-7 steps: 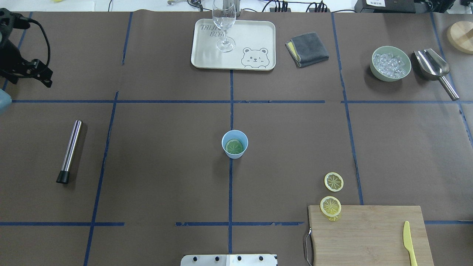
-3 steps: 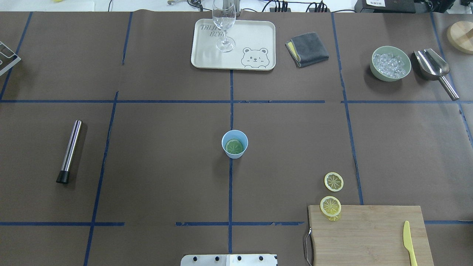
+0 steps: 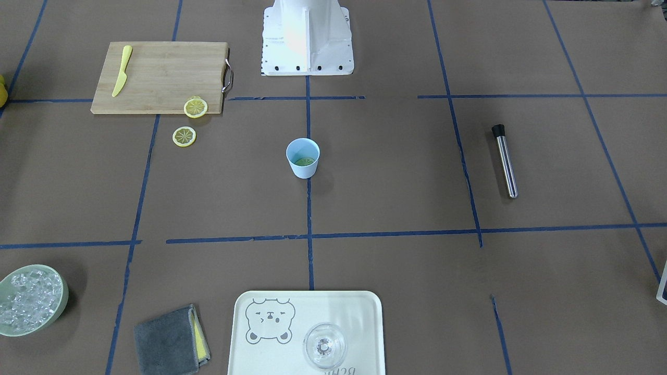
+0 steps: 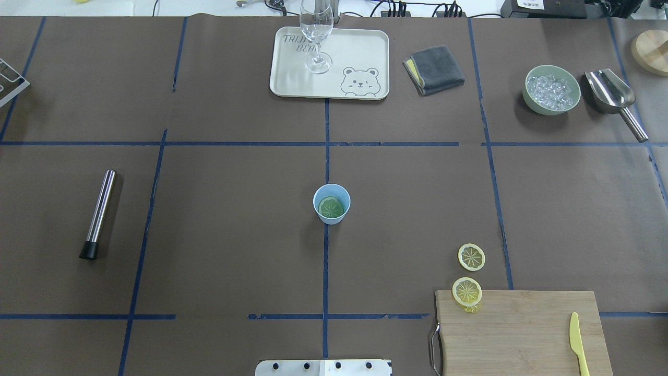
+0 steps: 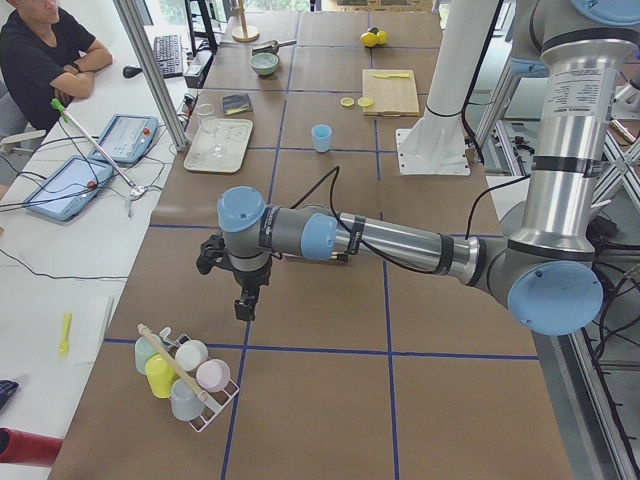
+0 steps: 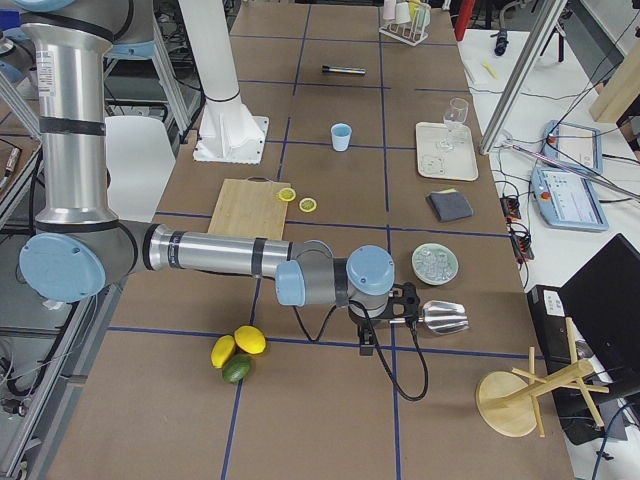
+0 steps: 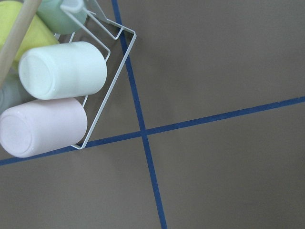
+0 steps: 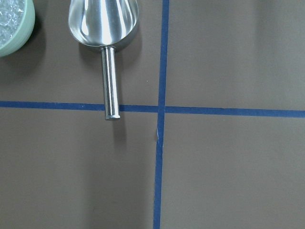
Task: Squeeze lemon into cup
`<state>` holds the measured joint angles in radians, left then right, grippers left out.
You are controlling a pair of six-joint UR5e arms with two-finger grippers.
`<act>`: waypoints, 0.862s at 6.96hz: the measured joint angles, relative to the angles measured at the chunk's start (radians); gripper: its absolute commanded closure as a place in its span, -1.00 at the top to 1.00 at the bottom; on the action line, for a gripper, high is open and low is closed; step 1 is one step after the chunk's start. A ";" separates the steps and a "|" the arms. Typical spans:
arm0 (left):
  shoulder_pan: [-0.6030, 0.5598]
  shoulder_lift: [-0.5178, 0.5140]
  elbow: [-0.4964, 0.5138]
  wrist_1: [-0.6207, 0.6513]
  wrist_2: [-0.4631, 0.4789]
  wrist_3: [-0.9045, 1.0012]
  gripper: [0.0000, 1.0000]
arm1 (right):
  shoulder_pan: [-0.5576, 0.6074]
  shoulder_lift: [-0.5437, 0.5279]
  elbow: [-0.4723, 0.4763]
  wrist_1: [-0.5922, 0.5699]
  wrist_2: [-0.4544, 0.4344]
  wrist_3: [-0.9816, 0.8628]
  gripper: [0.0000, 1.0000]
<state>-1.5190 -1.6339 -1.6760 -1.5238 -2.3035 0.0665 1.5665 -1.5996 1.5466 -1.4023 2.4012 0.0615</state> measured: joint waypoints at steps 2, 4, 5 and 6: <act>-0.006 0.008 0.055 0.000 -0.022 0.003 1.00 | 0.001 0.001 0.005 0.002 0.011 0.002 1.00; -0.006 0.008 0.086 -0.001 -0.028 0.002 1.00 | 0.002 0.002 0.010 0.003 0.026 0.003 1.00; -0.005 0.008 0.089 -0.001 -0.029 0.000 1.00 | 0.002 0.003 0.011 0.003 0.029 0.003 1.00; -0.004 0.008 0.090 -0.001 -0.030 -0.002 1.00 | 0.002 0.003 0.011 0.003 0.030 0.003 1.00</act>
<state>-1.5235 -1.6260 -1.5858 -1.5247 -2.3330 0.0642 1.5690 -1.5962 1.5572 -1.3990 2.4308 0.0644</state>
